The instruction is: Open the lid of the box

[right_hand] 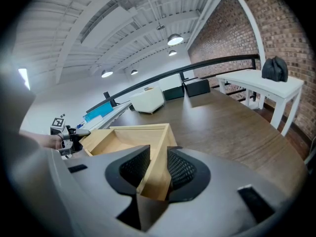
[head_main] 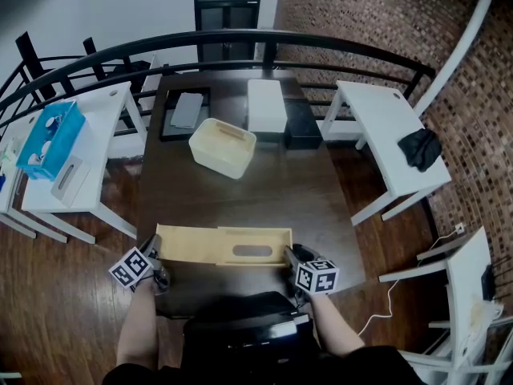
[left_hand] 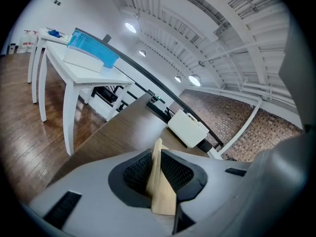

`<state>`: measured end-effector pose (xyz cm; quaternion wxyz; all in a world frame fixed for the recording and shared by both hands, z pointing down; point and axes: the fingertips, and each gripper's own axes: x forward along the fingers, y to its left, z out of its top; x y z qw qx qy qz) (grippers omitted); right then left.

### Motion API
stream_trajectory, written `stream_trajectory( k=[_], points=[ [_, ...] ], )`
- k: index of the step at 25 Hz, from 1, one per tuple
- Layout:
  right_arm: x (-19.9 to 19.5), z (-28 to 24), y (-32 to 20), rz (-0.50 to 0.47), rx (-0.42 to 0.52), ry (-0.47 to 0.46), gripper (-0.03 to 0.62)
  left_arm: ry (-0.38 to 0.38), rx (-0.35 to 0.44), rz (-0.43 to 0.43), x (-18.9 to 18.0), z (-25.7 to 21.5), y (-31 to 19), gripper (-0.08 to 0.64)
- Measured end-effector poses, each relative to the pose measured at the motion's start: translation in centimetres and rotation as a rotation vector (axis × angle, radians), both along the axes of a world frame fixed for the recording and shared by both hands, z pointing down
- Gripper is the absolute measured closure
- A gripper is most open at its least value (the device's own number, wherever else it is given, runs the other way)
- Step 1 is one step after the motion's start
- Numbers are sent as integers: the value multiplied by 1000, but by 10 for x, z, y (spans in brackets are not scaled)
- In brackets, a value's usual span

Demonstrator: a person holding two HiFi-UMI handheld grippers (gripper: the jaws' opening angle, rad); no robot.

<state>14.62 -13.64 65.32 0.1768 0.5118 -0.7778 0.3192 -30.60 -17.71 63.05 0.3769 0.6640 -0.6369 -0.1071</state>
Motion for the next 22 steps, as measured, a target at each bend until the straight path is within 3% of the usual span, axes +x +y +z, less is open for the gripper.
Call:
stream_trajectory(
  k=[9,11,12,16,22],
  points=[
    [-3,-2,1,-13,15,-12,480,-8,10,-28,-1,0,1,490],
    [-1,-5,0,-6,32,-15,473,18,33,-33,-3,-4,0,381],
    [0,-7,-1,-2,41,-22,453,21,47,-36,-4,-7,0,374],
    [10,-27,-4,40,96,-57,451,-60,102,-47,-9,-22,4,374],
    [58,-85,-11,197,252,-117,451,-203,195,1,-4,-56,16,354]
  ],
)
